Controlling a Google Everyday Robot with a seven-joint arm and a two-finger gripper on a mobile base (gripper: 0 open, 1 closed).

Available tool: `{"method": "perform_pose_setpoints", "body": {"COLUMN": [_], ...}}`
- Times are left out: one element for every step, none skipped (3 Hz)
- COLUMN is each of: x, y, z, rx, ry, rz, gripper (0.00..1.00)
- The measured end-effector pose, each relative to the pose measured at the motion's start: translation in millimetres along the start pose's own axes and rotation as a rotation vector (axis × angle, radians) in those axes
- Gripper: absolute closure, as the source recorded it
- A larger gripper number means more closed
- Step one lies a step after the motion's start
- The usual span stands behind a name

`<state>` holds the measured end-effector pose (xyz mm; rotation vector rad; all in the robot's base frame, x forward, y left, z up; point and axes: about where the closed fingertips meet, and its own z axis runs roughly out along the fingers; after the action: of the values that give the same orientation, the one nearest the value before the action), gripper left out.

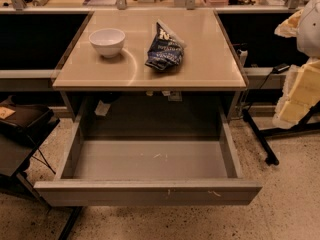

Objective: Close top drawer

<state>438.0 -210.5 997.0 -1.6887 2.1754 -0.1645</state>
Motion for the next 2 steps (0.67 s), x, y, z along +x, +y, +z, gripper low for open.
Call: {"method": "perform_pose_setpoints", "body": {"x": [0.1, 4.8], "y": [4.1, 31.1], "z": [4.4, 25.0], "rx": [0.000, -0.016], "ry": [-0.012, -0.069], "rz": [0.000, 0.001], "gripper": [0.00, 0.00]}}
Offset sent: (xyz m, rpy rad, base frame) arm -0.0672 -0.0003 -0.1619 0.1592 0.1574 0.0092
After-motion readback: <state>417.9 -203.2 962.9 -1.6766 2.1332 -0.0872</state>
